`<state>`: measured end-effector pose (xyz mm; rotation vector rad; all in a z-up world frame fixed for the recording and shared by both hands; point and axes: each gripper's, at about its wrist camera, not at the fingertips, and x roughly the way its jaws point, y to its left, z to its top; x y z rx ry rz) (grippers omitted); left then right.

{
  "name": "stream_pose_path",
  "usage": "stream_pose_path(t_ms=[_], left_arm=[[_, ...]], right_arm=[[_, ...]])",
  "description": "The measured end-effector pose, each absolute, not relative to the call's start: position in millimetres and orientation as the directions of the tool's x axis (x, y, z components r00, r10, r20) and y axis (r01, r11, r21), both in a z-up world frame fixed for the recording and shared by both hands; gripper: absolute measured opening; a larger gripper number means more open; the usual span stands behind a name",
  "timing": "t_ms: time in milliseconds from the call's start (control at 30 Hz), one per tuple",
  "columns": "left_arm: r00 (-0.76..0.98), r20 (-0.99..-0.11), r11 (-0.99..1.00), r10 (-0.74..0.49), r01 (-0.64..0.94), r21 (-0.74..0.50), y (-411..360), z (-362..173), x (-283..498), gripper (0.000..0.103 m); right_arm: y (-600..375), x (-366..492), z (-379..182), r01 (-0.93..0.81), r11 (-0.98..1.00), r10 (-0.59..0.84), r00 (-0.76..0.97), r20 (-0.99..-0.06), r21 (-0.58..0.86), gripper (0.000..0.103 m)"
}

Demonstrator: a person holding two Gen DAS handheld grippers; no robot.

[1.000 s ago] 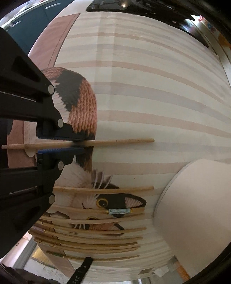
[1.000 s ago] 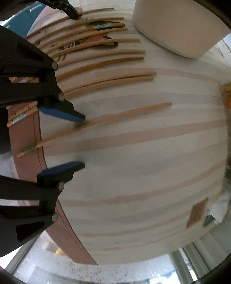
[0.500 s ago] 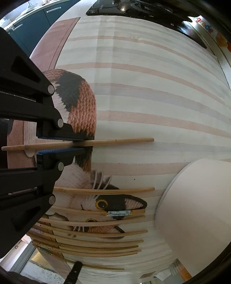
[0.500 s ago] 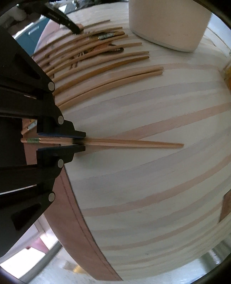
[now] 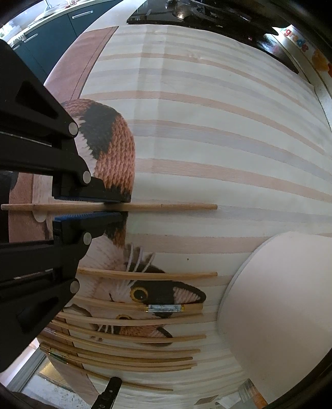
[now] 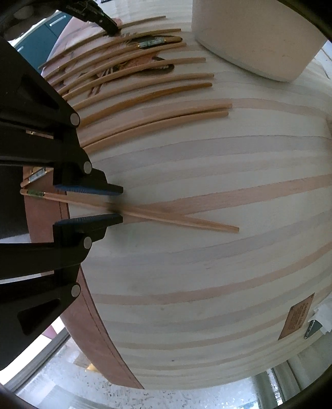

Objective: Organize utensils
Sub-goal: 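Close the left tool on a wooden chopstick while the right tool closes on another, then lift the left tool's chopstick over the pink holder while the right tool carries its own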

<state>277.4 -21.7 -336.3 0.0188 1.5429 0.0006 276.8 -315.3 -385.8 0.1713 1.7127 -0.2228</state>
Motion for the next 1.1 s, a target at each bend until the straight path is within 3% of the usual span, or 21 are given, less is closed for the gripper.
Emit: stream_pose_path(t_ms=[133,467,1100], left_arm=[[0.050,-0.998,1.000,0.026,0.009,0.026,-25.9,-334.3,269.0,0.005],[0.100,-0.991,0.996,0.087,-0.040,0.084,-21.2,-319.4,241.5,0.004],[0.387,-0.921,0.985,0.051,-0.173,-0.018,26.9,-180.5,207.6,0.004]], right_arm=[[-314.7,282.8,-376.5,0.213,0.976,-0.018,-0.147,-0.989,-0.049,0.010],[-305.9,274.2,-356.3,0.217,0.974,-0.049,-0.057,-0.997,-0.060,0.007],[-277.7,270.7,-233.2,0.203,0.978,-0.023,0.315,-0.949,0.044,0.007]])
